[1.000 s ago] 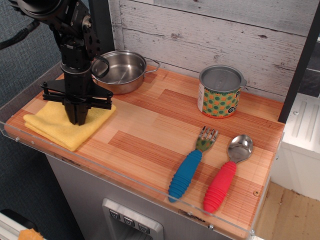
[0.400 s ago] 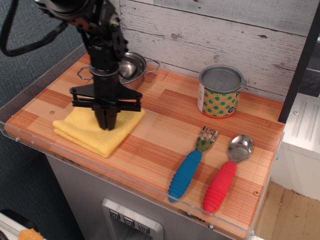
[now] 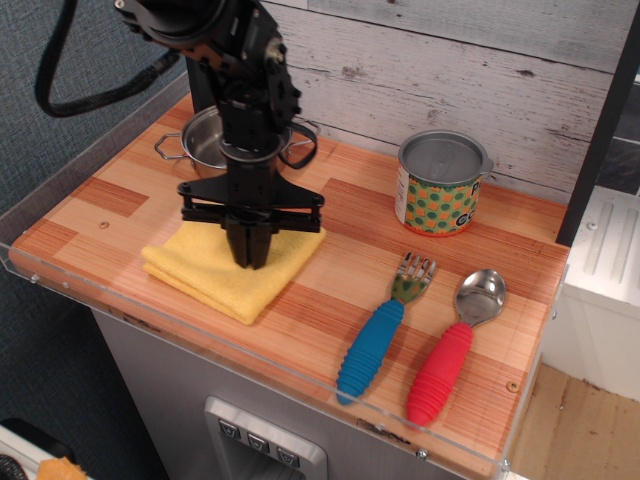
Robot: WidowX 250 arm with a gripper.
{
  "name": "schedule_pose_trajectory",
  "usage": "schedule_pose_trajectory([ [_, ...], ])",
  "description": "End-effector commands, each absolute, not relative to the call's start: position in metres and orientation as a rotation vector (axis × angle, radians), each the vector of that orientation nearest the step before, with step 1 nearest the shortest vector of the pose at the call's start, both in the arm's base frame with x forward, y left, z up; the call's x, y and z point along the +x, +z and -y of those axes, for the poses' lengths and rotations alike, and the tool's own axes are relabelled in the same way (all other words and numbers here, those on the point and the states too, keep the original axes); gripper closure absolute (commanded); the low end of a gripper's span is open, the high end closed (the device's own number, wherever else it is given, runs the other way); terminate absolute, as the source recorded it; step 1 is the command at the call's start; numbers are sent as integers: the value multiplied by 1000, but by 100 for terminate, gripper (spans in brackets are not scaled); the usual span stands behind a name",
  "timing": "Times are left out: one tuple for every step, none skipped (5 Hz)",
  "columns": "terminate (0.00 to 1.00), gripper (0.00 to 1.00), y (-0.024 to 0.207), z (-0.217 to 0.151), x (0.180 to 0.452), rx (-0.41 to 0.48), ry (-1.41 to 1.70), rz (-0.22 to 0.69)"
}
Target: Move the yellow cloth near the blue fork
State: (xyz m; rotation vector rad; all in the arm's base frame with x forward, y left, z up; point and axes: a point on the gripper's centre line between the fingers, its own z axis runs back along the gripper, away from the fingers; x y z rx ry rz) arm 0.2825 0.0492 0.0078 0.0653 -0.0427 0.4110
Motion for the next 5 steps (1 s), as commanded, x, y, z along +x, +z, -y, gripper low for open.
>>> schedule_pose_trajectory([
  [0,100,12,-28,276,22,420,47],
  [0,100,11,-18,276,23,436,37],
  [0,100,13,-8,275,25,407,42],
  [0,100,15,-1,273,47,409,47],
  [0,100,18,-7,272,94,477,49],
])
